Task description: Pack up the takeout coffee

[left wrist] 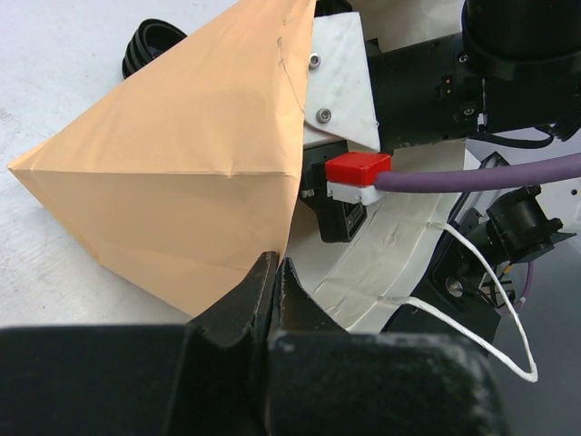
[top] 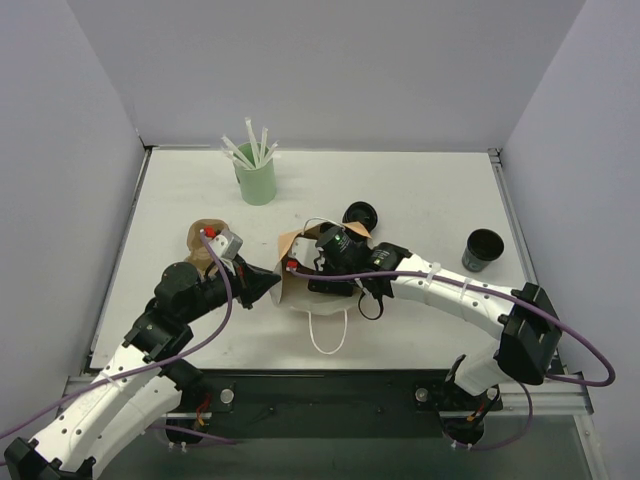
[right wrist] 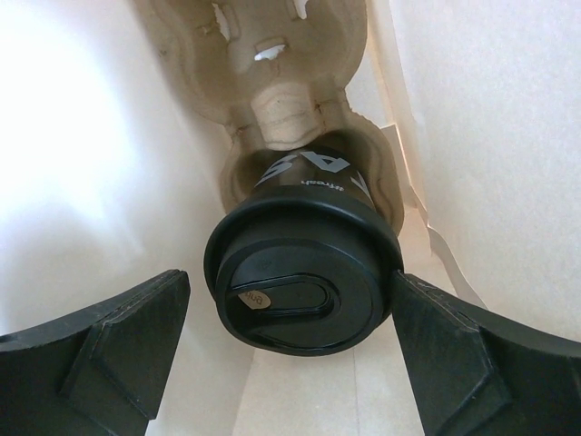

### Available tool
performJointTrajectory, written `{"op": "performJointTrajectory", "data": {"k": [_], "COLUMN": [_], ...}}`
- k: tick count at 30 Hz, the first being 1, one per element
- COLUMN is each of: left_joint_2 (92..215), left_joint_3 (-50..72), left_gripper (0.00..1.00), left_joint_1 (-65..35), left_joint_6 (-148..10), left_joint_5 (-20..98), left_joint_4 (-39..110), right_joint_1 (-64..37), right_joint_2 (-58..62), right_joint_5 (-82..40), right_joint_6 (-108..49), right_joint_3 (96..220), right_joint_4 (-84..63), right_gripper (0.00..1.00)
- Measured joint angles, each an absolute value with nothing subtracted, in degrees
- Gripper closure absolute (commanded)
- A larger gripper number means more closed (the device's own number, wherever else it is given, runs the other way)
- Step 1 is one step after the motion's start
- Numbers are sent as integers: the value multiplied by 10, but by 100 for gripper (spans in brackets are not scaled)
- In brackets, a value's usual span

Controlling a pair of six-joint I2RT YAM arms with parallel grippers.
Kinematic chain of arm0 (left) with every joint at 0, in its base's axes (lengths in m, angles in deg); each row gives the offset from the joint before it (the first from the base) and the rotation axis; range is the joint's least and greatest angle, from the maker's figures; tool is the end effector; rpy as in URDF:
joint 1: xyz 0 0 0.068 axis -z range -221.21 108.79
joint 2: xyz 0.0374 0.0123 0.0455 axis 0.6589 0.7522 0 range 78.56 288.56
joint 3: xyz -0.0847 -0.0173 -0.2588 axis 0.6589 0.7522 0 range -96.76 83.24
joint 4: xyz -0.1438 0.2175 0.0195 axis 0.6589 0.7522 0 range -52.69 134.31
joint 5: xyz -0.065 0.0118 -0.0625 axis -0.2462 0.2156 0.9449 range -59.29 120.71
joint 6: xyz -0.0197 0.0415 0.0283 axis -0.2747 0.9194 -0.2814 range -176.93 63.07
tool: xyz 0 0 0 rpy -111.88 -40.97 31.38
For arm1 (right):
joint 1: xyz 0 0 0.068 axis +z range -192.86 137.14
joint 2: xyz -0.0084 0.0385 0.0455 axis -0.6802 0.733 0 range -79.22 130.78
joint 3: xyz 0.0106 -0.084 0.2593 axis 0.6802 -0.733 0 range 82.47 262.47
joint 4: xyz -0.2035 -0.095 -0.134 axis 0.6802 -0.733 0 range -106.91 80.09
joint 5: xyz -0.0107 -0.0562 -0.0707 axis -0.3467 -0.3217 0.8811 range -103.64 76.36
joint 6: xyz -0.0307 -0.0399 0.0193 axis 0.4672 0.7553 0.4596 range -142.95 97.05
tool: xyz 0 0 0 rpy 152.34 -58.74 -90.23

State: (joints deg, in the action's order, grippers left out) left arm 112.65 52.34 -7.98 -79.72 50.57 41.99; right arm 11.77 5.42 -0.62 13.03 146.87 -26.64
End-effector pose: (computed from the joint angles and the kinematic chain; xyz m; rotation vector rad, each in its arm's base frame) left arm 0.1237 -0.0955 0.2930 0.4345 1.7561 -1.0081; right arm 0.1992 0.2669 0.2825 -1.4718 1.6319 -0.0696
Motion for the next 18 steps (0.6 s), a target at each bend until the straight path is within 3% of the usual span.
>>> {"op": "performJointTrajectory", "data": {"k": [18], "left_joint_2": [1144], "left_joint_3": [508], "left_gripper": [100], "left_joint_1": [-80], "left_joint_6": [-799], "left_joint_5": [507], "left_joint_4": [423], "right_joint_1": [115], "right_joint_2": [44], "right_joint_5": [-21], "right_joint_6": [115], "right_joint_3": [1484], "right_joint_4": [-304], "right_gripper": [0]}}
